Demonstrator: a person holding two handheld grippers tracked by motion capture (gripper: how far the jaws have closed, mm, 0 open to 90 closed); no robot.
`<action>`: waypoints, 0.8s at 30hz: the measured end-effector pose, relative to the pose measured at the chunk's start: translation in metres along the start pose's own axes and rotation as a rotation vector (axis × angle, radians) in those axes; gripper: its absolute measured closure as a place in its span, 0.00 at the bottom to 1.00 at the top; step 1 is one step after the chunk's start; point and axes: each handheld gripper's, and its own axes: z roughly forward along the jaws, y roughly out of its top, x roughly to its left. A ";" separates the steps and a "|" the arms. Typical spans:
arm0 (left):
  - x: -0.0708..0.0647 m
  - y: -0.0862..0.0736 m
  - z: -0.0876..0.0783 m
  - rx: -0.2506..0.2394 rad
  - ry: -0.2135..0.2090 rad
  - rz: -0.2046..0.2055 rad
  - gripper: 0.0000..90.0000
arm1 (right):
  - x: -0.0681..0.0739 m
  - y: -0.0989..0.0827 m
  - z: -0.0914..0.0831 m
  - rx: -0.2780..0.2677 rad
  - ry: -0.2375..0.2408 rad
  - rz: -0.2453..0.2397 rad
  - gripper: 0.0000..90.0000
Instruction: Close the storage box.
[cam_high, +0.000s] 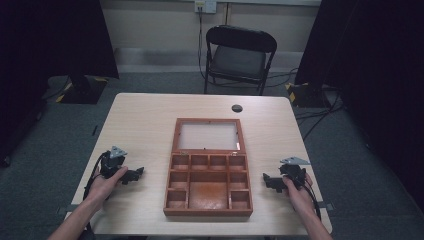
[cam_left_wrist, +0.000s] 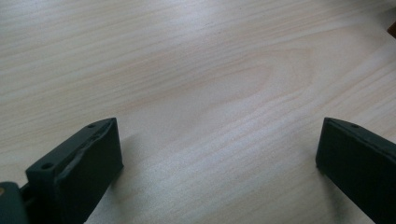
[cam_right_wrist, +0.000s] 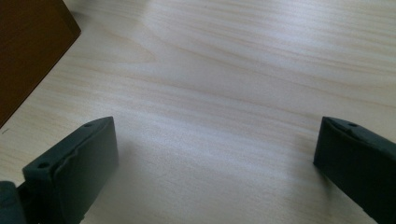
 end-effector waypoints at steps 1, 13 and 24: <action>0.000 0.001 0.001 0.004 0.004 0.003 0.00 | 0.000 0.000 0.000 -0.001 0.002 -0.003 0.00; -0.003 0.007 0.000 0.041 0.001 0.007 0.04 | -0.004 0.004 -0.001 -0.008 -0.006 0.014 0.18; -0.005 0.016 -0.005 0.014 -0.016 0.007 0.19 | -0.006 0.011 -0.006 -0.005 0.010 0.036 0.16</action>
